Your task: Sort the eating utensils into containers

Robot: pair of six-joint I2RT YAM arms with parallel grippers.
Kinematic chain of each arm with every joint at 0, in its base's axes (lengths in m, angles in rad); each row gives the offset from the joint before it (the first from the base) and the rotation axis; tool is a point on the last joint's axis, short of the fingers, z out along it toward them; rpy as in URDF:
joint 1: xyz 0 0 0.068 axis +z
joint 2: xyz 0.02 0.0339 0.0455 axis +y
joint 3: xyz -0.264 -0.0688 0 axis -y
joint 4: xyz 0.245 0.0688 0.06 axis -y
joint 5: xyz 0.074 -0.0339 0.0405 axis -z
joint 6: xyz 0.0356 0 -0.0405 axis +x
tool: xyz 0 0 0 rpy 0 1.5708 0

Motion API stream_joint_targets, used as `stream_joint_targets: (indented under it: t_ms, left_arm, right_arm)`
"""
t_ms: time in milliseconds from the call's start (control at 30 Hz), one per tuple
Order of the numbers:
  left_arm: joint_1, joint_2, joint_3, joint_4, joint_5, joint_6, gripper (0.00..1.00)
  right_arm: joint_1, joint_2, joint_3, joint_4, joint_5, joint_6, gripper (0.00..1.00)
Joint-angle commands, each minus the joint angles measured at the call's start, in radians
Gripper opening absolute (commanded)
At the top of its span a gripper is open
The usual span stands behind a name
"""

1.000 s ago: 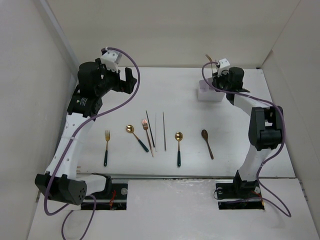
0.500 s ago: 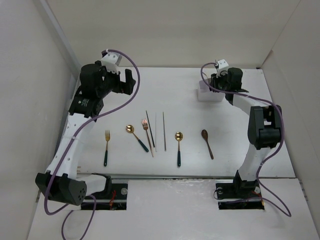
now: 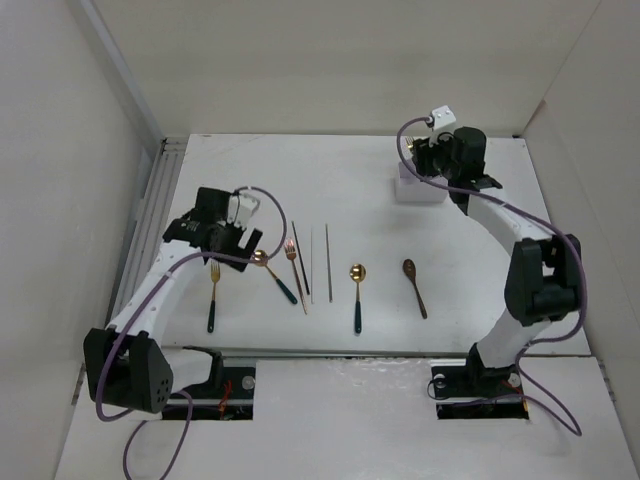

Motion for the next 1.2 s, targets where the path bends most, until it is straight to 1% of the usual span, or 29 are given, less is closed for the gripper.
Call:
stream_joint_targets:
  t_ms: [0, 67, 100, 133, 233, 300, 333, 367, 500, 567, 633, 767, 867, 1000, 1033, 1133, 1167]
  left_arm:
    - [0.001, -0.010, -0.034, -0.252, -0.083, 0.201, 0.95]
    - [0.001, 0.022, -0.063, -0.331, -0.114, 0.239, 0.95]
    - [0.001, 0.034, -0.063, -0.350, -0.150, 0.239, 0.95]
    - [0.001, 0.050, -0.072, -0.371, -0.151, 0.264, 0.95]
    - [0.011, 0.123, -0.060, -0.424, -0.164, 0.246, 0.91]
    - [0.021, 0.177, -0.051, -0.445, -0.125, 0.235, 0.90]
    - [0.021, 0.192, -0.051, -0.445, -0.094, 0.223, 0.87]
    - [0.021, 0.208, -0.051, -0.445, -0.079, 0.223, 0.87]
    - [0.030, 0.289, -0.071, -0.363, -0.068, 0.198, 0.84]
    - [0.031, 0.312, -0.094, -0.309, -0.088, 0.187, 0.84]
    - [0.052, 0.340, -0.108, -0.272, -0.088, 0.173, 0.83]
    - [0.061, 0.369, -0.129, -0.177, -0.109, 0.132, 0.78]
    - [0.070, 0.390, -0.155, -0.157, -0.138, 0.103, 0.74]
    - [0.070, 0.390, -0.175, -0.134, -0.147, 0.092, 0.63]
    - [0.070, 0.390, -0.175, -0.134, -0.147, 0.092, 0.55]
    - [0.070, 0.390, -0.187, -0.125, -0.147, 0.092, 0.41]
    - [0.070, 0.390, -0.187, -0.125, -0.138, 0.083, 0.33]
  right_arm:
    - [0.103, -0.141, -0.009, 0.012, 0.091, -0.008, 0.63]
    - [0.138, -0.193, -0.020, 0.003, 0.116, 0.001, 0.65]
    - [0.167, -0.207, -0.031, 0.003, 0.116, 0.001, 0.65]
    - [0.180, -0.220, -0.040, 0.003, 0.125, 0.010, 0.65]
    - [0.223, -0.261, -0.049, 0.003, 0.137, 0.010, 0.66]
    - [0.243, -0.282, -0.049, 0.003, 0.157, 0.010, 0.66]
    - [0.253, -0.283, -0.058, 0.003, 0.166, 0.010, 0.66]
    - [0.254, -0.292, -0.058, 0.003, 0.176, 0.010, 0.66]
    - [0.254, -0.302, -0.080, 0.003, 0.202, 0.010, 0.66]
    - [0.254, -0.321, -0.089, 0.003, 0.211, -0.011, 0.66]
    - [0.244, -0.331, -0.107, 0.003, 0.211, -0.022, 0.66]
    - [0.234, -0.351, -0.117, 0.003, 0.211, -0.022, 0.66]
    - [0.224, -0.361, -0.117, 0.003, 0.220, -0.022, 0.66]
    - [0.215, -0.370, -0.126, 0.003, 0.220, -0.022, 0.66]
    - [0.215, -0.370, -0.126, 0.003, 0.220, -0.022, 0.66]
    - [0.215, -0.370, -0.126, 0.003, 0.220, -0.022, 0.66]
    - [0.215, -0.370, -0.126, 0.003, 0.220, -0.022, 0.66]
